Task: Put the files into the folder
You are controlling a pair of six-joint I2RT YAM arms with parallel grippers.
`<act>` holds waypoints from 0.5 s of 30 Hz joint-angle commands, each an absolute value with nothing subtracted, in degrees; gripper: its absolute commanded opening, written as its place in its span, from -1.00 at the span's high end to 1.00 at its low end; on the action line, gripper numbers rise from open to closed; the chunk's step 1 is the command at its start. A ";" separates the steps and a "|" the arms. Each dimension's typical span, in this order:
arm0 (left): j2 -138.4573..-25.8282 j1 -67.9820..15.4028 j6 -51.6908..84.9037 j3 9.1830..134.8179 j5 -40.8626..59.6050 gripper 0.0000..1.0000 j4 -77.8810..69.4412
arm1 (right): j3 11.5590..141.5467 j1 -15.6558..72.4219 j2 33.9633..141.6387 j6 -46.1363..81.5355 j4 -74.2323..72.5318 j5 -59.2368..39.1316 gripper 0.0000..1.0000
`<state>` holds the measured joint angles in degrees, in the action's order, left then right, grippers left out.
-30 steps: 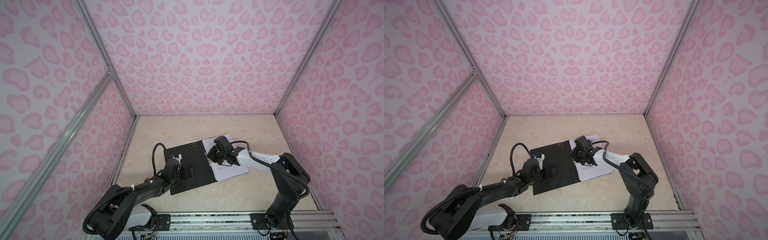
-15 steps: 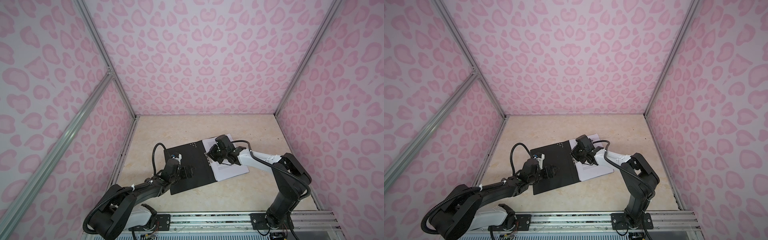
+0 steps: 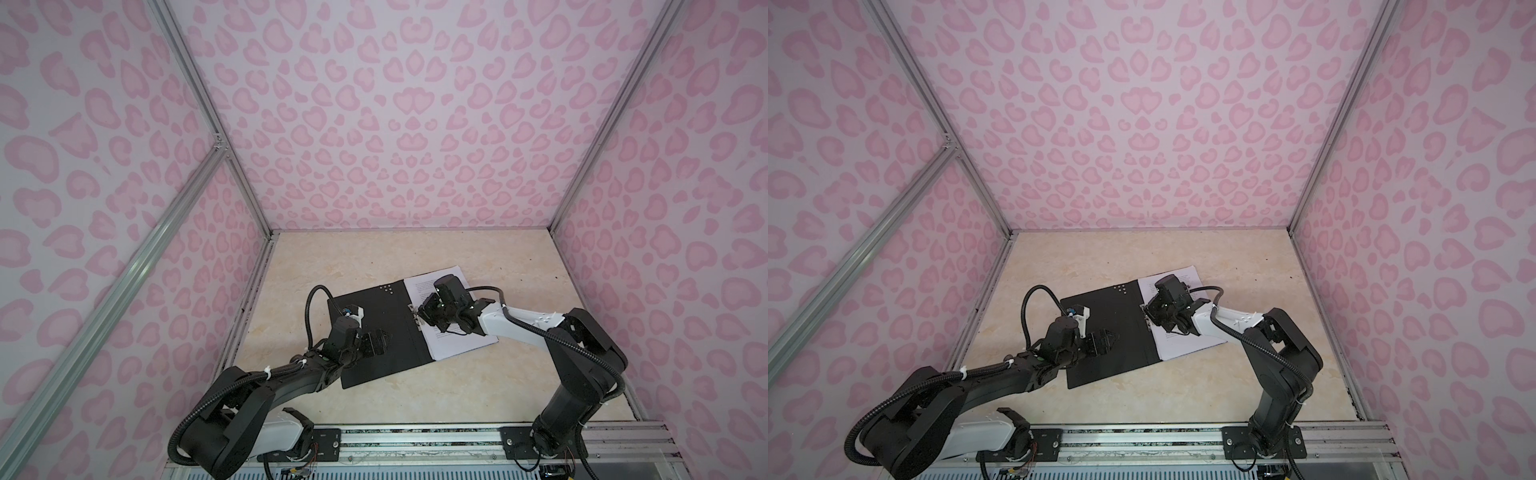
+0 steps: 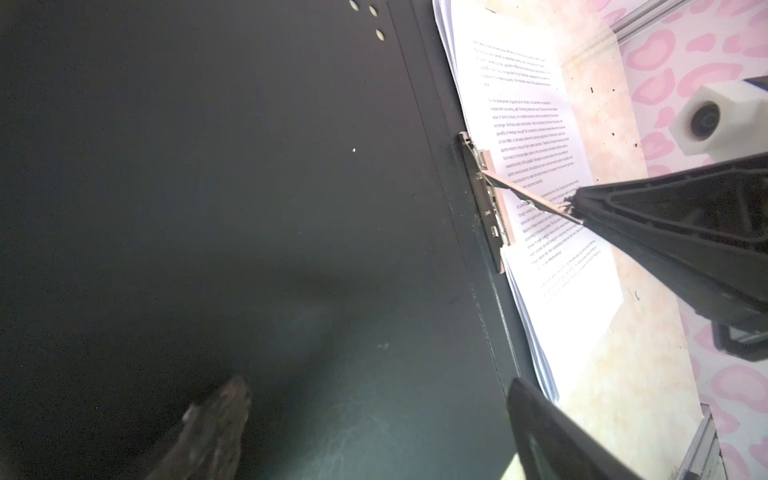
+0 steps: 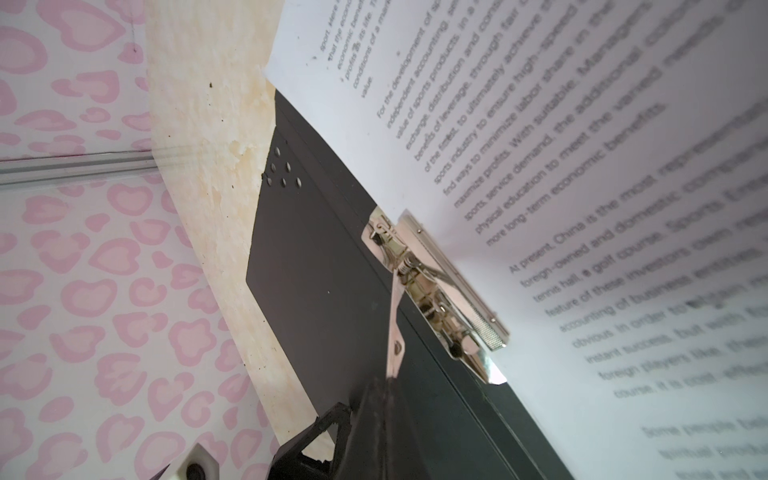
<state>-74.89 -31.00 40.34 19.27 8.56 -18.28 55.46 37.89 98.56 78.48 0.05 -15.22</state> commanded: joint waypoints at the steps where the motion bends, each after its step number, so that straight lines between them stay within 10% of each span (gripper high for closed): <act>1: -75.91 -30.94 41.21 18.79 7.83 -0.99 -7.51 | 53.95 38.23 98.34 78.77 -2.60 -16.21 1.00; 15: -78.71 -30.81 42.36 19.16 6.20 -0.98 -7.03 | 41.12 39.99 95.74 70.27 -7.69 -9.55 1.00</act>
